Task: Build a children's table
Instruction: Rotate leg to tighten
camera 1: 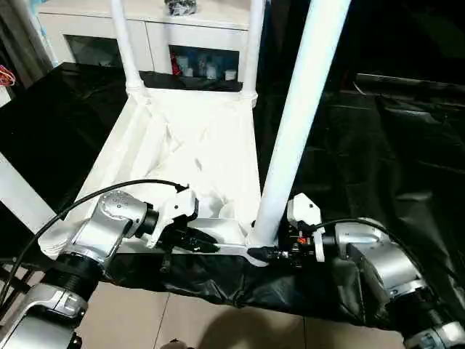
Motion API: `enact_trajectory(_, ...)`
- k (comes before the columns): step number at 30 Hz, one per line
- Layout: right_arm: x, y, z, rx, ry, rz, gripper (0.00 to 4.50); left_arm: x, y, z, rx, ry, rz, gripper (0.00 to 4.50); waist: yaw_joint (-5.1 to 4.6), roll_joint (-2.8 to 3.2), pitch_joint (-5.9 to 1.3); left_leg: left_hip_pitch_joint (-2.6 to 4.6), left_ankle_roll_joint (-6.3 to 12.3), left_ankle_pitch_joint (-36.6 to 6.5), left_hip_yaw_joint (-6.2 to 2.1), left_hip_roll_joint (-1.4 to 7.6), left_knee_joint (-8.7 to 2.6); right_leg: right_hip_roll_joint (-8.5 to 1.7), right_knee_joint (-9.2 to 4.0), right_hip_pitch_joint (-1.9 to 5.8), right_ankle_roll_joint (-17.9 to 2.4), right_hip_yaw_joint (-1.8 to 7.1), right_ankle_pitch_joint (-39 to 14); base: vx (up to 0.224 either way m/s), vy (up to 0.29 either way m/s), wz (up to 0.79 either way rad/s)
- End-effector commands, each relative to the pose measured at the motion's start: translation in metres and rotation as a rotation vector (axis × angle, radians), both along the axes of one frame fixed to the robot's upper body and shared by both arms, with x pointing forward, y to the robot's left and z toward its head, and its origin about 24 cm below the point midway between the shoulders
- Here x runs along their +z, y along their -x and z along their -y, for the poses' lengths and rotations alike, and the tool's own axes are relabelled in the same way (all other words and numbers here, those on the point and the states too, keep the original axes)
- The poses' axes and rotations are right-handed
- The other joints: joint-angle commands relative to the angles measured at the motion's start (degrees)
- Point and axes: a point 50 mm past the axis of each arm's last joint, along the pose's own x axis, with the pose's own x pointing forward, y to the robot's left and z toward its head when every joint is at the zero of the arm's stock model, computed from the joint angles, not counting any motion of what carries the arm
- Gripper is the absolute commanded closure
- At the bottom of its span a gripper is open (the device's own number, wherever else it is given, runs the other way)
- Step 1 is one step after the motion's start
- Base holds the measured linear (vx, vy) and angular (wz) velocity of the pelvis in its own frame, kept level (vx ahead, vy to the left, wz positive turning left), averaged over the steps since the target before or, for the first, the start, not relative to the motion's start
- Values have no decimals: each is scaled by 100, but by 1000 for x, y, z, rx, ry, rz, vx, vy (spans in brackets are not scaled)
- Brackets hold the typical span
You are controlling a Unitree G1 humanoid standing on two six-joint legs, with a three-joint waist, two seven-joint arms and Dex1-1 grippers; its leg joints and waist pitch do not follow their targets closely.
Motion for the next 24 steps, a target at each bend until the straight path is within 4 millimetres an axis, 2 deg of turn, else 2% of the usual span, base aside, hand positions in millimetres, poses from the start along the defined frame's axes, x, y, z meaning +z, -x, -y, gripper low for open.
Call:
enact_trajectory(1, -9, -3, -10, -77, 3, -17, 178, 5, -7, 21, 19, 45, 62, 450, -39, 19, -276, 112, -98, -1944, -187, 358, -475, -468, -478, 190, -1113, 299, -2129, 0, 0, 0)
enact_trajectory(3, -16, -11, -18, -215, 11, -5, 178, 4, -16, 36, 97, 39, 108, 450, -77, 22, -262, 130, -196, -2077, -205, 349, -481, -470, -516, 163, -1009, 295, -2447, 0, 0, 0)
enact_trajectory(5, -21, -21, -30, -385, 3, -11, 180, 5, -25, 54, 190, 50, 147, 450, -161, 6, -266, 131, -263, -2214, -238, 325, -481, -481, -550, 164, -862, 270, -2833, 0, 0, 0)
enact_trajectory(7, -24, -25, -35, -456, 15, -28, 180, 6, -27, 63, 202, 57, 162, 450, -195, 6, -263, 132, -265, -2264, -256, 320, -476, -492, -574, 161, -806, 258, -2983, 0, 0, 0)
enact_trajectory(8, -25, -28, -39, -495, 22, -33, 180, 7, -29, 68, 216, 58, 173, 450, -228, 5, -264, 114, -224, -2264, -261, 305, -480, -479, -601, 165, -716, 251, -3072, 0, 0, 0)
enact_trajectory(10, -26, -34, -47, -579, 37, -40, 180, 8, -31, 79, 240, 67, 200, 450, -270, 1, -253, 128, -192, -2298, -247, 295, -465, -471, -623, 120, -697, 261, -3135, 0, 0, 0)
enact_trajectory(12, -26, -37, -55, -624, 21, -48, 180, 9, -32, 87, 247, 81, 216, 450, -277, 25, -258, 137, -188, -2336, -262, 297, -464, -479, -638, 125, -669, 252, -3200, 0, 0, 0)
enact_trajectory(15, -23, -37, -65, -607, -1, -12, 180, 9, -31, 94, 231, 96, 238, 450, -291, 20, -265, 126, -147, -2357, -254, 306, -475, -465, -633, 117, -683, 261, -3014, 0, 0, 0)
enact_trajectory(16, -22, -37, -67, -599, -9, -7, 125, 9, -31, 96, 226, 99, 244, 450, -290, 17, -270, 121, -130, -2319, -251, 308, -482, -457, -612, 130, -721, 268, -2866, 0, 0, 0)
enact_trajectory(19, -20, -35, -69, -560, -49, -20, 104, 7, -28, 93, 192, 89, 253, 450, -292, 26, -265, 111, -89, -2326, -235, 308, -487, -448, -597, 134, -803, 276, -2692, 0, 0, 0)
enact_trajectory(22, -18, -32, -62, -493, -38, 9, 81, 4, -24, 84, 144, 81, 247, 450, -282, 28, -269, 108, -56, -2323, -235, 311, -489, -453, -597, 143, -799, 281, -2697, 0, 0, 0)
enact_trajectory(24, -18, -31, -57, -457, -26, 25, 64, 3, -22, 80, 123, 86, 236, 450, -277, 28, -283, 84, -39, -2183, -234, 324, -500, -457, -566, 168, -844, 291, -2464, 0, 0, 0)
